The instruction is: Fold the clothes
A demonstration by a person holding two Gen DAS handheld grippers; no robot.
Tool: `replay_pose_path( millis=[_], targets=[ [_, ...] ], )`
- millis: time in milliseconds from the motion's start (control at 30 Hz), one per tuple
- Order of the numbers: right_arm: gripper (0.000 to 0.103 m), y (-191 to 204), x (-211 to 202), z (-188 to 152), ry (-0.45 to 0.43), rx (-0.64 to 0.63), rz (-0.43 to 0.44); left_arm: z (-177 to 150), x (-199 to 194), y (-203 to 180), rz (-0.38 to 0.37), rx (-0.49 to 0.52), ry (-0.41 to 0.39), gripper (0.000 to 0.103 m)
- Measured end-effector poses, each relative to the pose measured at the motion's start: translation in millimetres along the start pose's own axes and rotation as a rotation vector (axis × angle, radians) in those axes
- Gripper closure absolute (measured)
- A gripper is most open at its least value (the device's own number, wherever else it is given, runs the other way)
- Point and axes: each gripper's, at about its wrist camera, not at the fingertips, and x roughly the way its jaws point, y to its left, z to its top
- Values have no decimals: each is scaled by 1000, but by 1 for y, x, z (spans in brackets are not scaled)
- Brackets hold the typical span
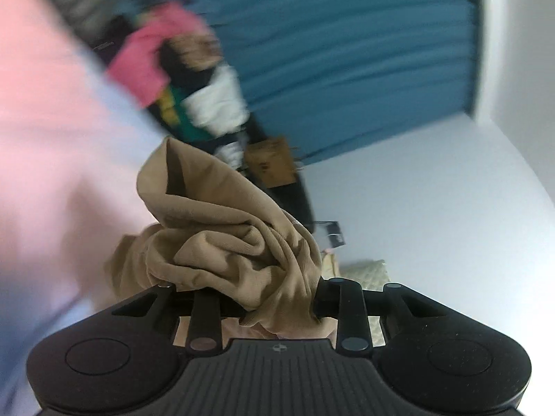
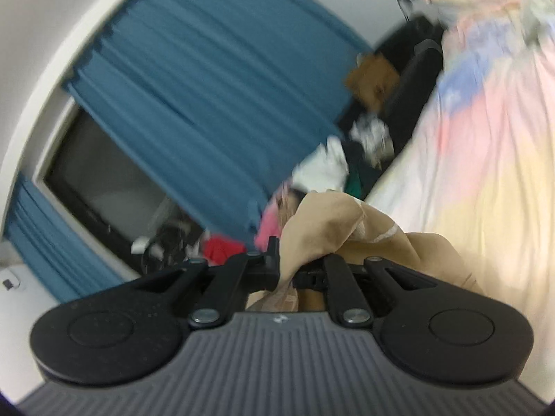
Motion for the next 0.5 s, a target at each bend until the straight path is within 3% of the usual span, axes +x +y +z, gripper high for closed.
replay_pose_path(
  millis=[67, 133, 300, 433, 500],
  targets=[
    [94, -13, 12, 6, -58, -64, -1, -14, 41, 3, -3, 81, -16, 71],
    [94, -36, 21, -8, -50, -125, -67, -31, 75, 11, 4, 155, -22, 71],
    [94, -114, 18, -72, 65, -98, -257, -90, 49, 80, 170, 264, 145, 71],
    [94, -137, -17, -119, 118, -85, -299, -132, 22, 100, 256, 455, 220, 70],
    [94, -142, -29, -133, 147, -80, -323, -142, 17, 114, 296, 486, 268, 67]
  ],
)
